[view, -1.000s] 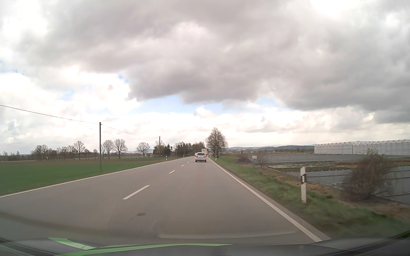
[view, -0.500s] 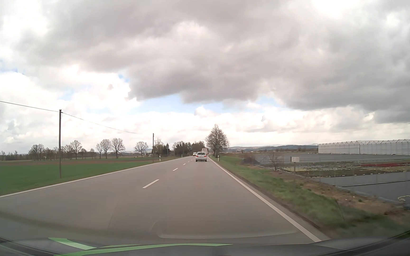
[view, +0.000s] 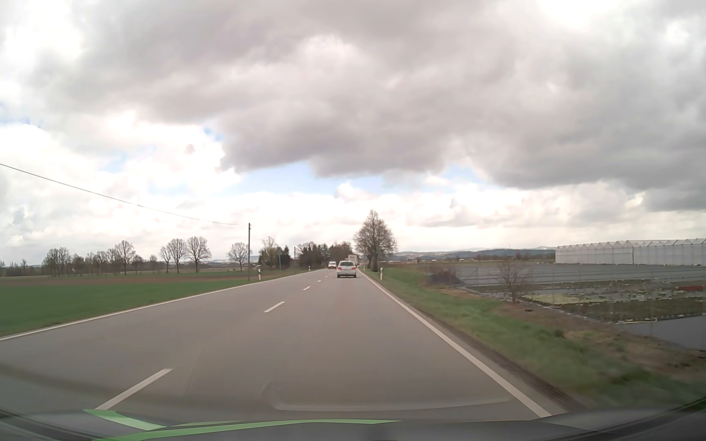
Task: Follow the waypoints while adhering to traffic rules and regulations
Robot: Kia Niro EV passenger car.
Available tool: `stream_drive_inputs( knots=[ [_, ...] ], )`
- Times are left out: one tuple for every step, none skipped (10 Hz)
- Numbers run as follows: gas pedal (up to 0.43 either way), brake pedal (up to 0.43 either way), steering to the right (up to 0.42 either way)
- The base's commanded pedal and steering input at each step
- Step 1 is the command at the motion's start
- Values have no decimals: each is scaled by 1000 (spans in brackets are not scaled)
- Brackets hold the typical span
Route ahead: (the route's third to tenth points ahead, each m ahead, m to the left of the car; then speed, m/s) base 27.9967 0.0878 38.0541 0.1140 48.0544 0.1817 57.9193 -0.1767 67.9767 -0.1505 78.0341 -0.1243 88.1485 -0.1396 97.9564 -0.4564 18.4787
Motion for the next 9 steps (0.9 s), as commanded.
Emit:
stream_drive_inputs(
  knots=[
    [189,0,-1],
    [189,0,-1],
    [189,0,-1],
    [189,0,-1],
    [189,0,-1],
    [189,0,-2],
    [189,0,-1],
    [189,0,-1],
    [189,0,-1]
  ],
)
